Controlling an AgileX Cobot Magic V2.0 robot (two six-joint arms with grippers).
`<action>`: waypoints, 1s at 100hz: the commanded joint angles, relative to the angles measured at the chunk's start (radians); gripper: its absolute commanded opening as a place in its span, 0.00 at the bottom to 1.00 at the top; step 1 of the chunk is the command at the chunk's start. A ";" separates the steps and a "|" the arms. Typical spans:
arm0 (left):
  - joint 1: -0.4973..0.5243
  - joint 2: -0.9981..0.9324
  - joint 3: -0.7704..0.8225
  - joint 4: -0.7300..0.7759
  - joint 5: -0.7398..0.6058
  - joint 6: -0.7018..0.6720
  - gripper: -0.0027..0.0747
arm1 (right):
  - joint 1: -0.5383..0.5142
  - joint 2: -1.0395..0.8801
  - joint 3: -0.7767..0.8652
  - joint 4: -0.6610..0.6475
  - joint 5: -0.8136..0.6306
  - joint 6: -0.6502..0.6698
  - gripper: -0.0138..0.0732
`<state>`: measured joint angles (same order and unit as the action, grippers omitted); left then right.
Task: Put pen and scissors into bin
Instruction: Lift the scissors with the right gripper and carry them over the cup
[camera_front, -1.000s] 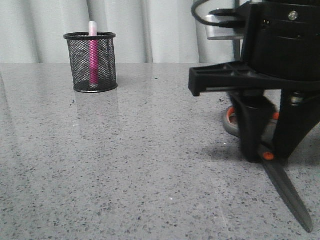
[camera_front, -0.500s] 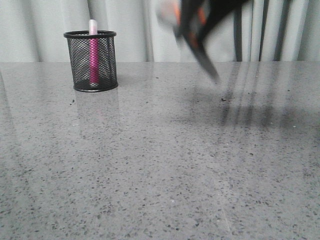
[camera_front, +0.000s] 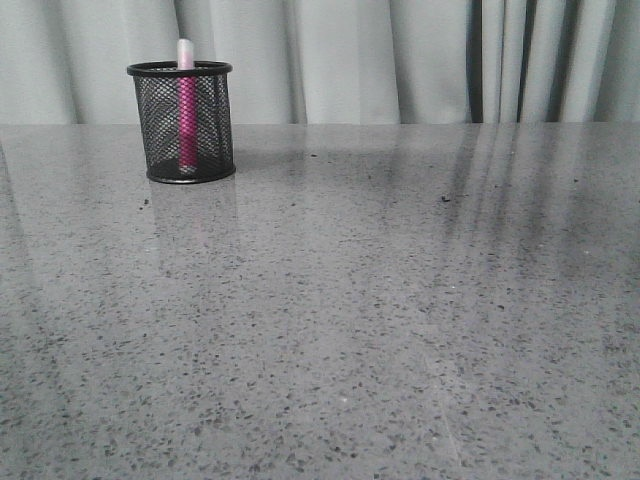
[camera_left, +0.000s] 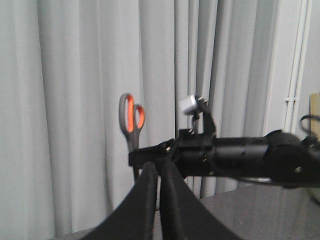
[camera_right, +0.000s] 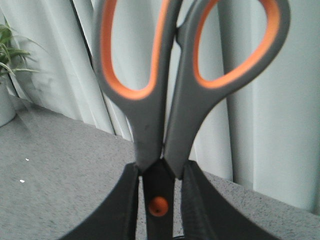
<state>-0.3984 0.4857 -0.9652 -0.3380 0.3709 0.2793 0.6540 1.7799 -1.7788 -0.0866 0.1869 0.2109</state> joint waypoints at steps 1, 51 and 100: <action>-0.007 0.011 -0.025 -0.013 -0.076 -0.001 0.01 | -0.003 0.030 -0.029 -0.025 -0.173 -0.017 0.07; -0.007 0.009 -0.025 -0.013 -0.003 -0.001 0.01 | -0.004 0.301 -0.029 -0.106 -0.419 -0.017 0.07; -0.007 0.007 -0.025 0.031 0.054 -0.001 0.01 | 0.000 0.250 -0.034 -0.025 -0.398 -0.008 0.79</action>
<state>-0.3984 0.4857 -0.9652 -0.3176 0.4673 0.2793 0.6540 2.1397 -1.7757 -0.1286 -0.1242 0.2065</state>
